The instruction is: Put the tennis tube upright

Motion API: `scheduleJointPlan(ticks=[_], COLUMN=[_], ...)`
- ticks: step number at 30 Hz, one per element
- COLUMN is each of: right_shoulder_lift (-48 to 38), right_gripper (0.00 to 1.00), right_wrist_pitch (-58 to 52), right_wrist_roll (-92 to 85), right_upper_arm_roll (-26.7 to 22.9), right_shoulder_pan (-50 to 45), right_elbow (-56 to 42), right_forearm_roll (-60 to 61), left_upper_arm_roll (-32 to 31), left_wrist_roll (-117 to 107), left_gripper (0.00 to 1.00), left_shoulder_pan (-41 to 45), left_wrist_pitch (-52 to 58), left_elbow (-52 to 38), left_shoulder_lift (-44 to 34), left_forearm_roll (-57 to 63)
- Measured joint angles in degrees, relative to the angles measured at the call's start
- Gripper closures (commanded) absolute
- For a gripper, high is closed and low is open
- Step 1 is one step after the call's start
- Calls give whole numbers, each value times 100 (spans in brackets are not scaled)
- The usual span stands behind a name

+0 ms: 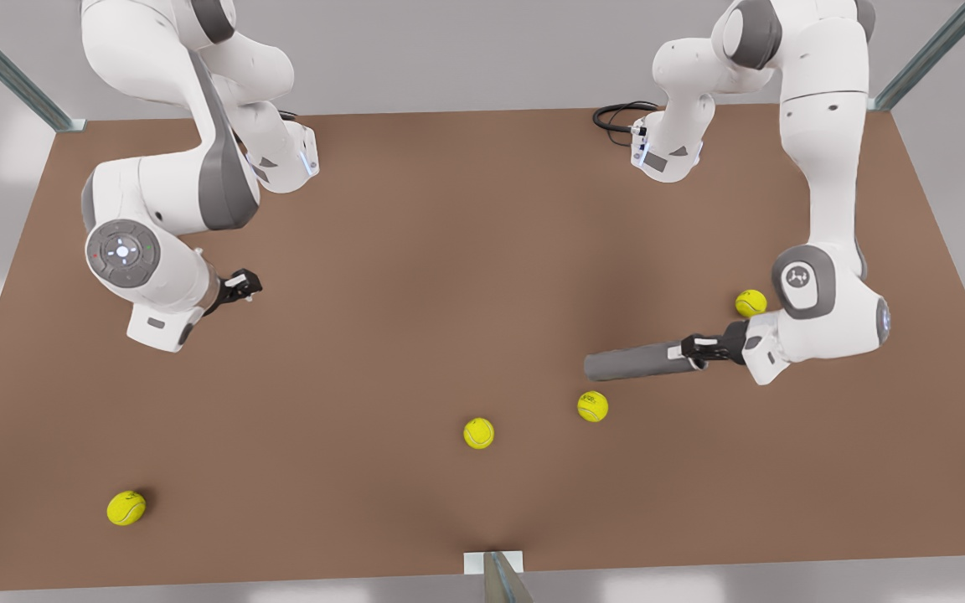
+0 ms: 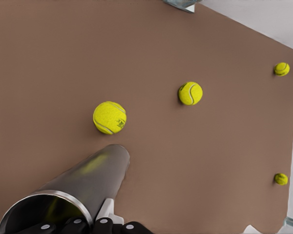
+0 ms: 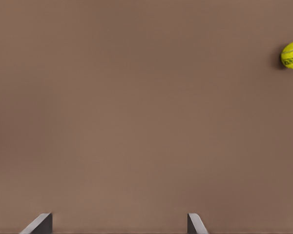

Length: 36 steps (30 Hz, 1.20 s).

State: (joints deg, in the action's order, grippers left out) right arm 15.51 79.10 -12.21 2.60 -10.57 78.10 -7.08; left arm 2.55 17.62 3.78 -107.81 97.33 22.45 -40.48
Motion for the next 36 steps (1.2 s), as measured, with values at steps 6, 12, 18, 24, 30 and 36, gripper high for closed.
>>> scheduleJointPlan(ticks=[6, 12, 18, 24, 30, 36], right_shoulder_lift=[-2, -38, -21, 1, 53, 58], right_gripper=[0, 0, 0, 0, 0, 0], right_wrist_pitch=[26, -193, -219, -251, -221, -210], right_wrist_roll=[23, 51, 35, 57, 61, 39], right_upper_arm_roll=[-5, 3, -5, -9, -14, -22], right_shoulder_pan=[61, -46, -129, -118, -114, -105], right_elbow=[-76, -89, -208, -216, -213, -216], right_forearm_roll=[-5, -4, 31, 154, 114, 84], left_upper_arm_roll=[-8, -18, -18, -21, -26, -26], left_wrist_roll=[-692, -1486, -2152, -2316, -2406, -2397], left_gripper=[79, 79, 79, 79, 79, 79], left_shoulder_pan=[1, 10, 9, 22, 18, 18], left_wrist_pitch=[4, 4, -56, -452, -574, -602], left_elbow=[-18, -100, -223, -202, -197, -197], left_shoulder_lift=[-364, -592, -584, -370, -207, -118], left_forearm_roll=[1049, 2275, 3200, 3562, 3747, 3802])
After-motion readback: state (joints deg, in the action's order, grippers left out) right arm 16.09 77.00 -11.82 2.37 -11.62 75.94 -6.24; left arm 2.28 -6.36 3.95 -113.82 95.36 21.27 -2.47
